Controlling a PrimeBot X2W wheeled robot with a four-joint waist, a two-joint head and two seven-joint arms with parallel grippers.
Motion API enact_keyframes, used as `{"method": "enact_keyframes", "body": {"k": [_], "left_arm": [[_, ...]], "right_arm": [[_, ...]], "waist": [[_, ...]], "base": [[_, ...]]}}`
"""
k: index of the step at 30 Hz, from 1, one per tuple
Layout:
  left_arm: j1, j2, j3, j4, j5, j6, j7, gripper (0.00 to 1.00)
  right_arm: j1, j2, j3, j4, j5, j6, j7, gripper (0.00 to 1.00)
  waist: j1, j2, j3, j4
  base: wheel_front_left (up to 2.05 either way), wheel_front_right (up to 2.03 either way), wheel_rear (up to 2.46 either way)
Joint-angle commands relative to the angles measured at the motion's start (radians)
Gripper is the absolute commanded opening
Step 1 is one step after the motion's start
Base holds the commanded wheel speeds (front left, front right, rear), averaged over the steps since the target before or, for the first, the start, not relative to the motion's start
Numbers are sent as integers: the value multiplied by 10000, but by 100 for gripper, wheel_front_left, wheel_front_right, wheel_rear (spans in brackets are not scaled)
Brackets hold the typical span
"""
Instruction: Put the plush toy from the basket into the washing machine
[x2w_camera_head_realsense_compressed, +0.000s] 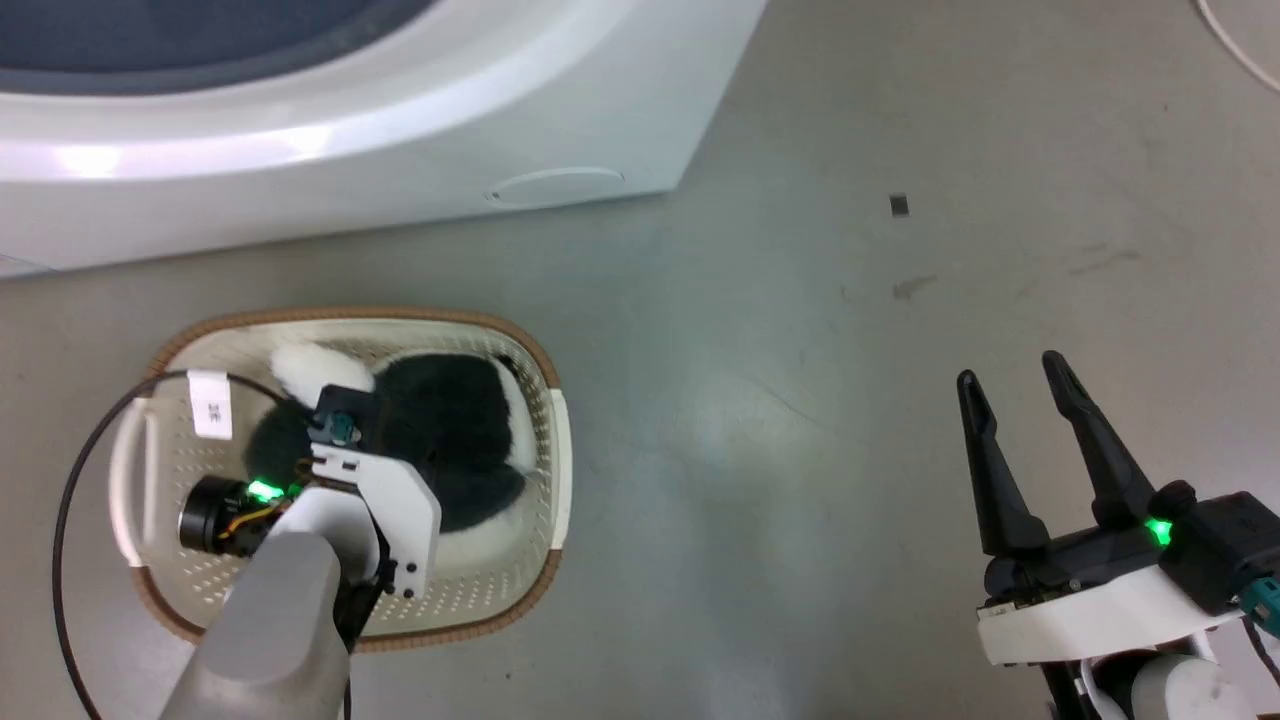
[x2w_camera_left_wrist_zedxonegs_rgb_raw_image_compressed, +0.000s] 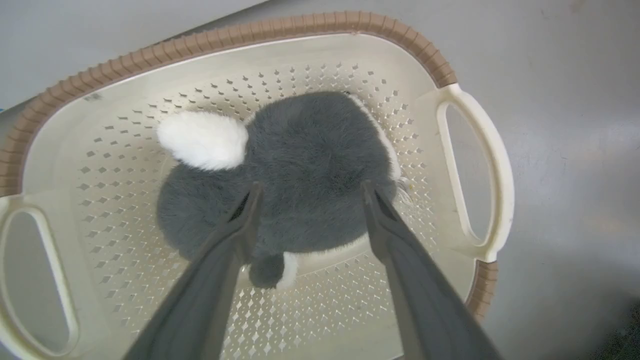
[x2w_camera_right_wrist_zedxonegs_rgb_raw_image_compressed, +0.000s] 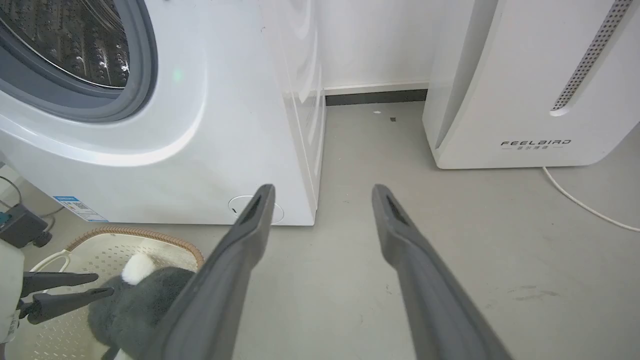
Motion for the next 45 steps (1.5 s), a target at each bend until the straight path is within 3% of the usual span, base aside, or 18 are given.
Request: {"method": "enact_keyframes", "body": {"k": [1,23,31,32,33,40,45], "left_arm": [[-290,90,-101,224,-105,-57,54,100],[-2968,1471,-1818,2449,-1059,-294,995,100],[-3690,1716,-2286,3425,-1328,-376,1359,100],[-3756,1719,-2329,3535,-1405,-387,1390,10],[-3821,1729,-2365,3629,-1496,-397,1374,0],[-4206,1936,-2571,4366,-1980,-468,1033,0],[-3908,1651,-2579,4393,-2145,-469,404,0]], "right_arm": [[-191,-2,31,-75,135,-6,-85,100],[-606,-2,508,-255,1079,-8,-563,100],[-735,-2,606,-313,1334,-9,-731,100],[-768,-2,619,-312,1365,-9,-751,100],[-807,-2,631,-307,1398,-9,-772,100],[-1107,-2,697,-301,1553,-9,-917,100],[-1118,-2,518,-183,1396,-9,-920,100]], "waist": [[-1,-1,302,-168],[-1,-1,3039,-1092],[-1,-1,3752,-1306],[-1,-1,3828,-1336],[-1,-1,3900,-1367],[-1,-1,4145,-1592],[-1,-1,3447,-1421]], "base": [[0,0,0],[0,0,0],[0,0,0],[0,0,0],[0,0,0],[0,0,0],[0,0,0]]}}
